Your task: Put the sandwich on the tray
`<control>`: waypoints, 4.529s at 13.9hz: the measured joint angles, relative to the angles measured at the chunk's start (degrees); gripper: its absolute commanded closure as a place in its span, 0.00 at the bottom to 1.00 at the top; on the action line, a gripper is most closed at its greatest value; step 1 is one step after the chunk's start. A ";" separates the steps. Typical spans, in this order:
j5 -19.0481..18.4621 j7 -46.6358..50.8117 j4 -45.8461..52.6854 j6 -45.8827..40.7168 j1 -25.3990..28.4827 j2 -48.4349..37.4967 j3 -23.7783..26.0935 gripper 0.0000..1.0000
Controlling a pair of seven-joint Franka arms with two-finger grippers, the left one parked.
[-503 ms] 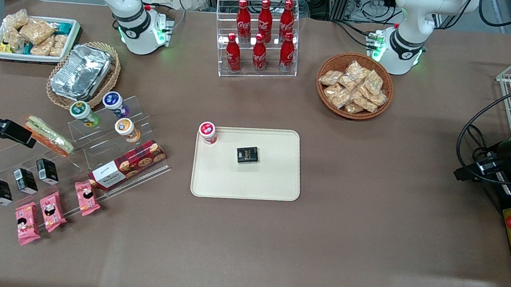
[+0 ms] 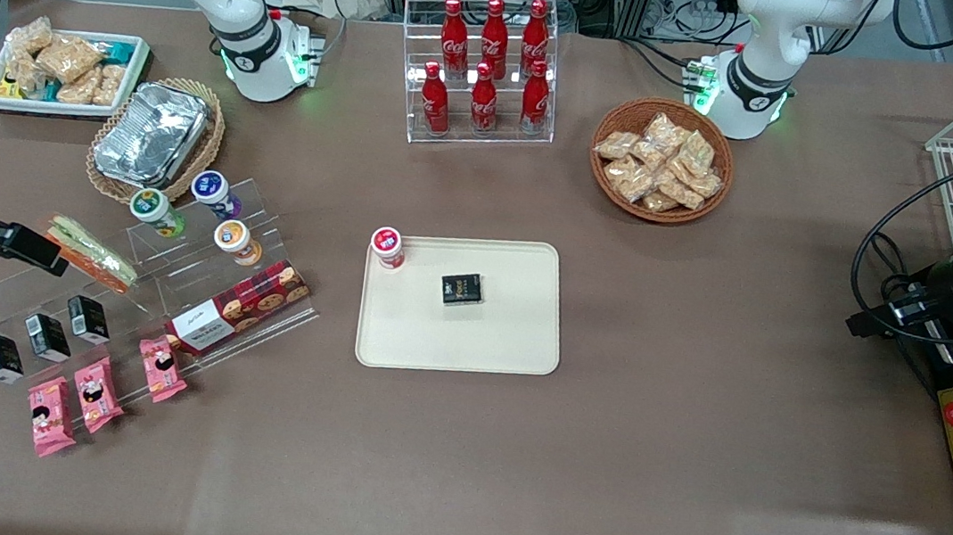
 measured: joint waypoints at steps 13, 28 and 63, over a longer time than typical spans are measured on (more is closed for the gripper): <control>-0.44 0.00 -0.58 -3.52 -0.24 -4.44 -0.36 0.01; -3.02 5.93 -13.12 1.45 -5.82 -10.57 -1.46 0.01; -0.56 59.32 -27.12 13.72 -8.23 -3.84 -2.02 0.04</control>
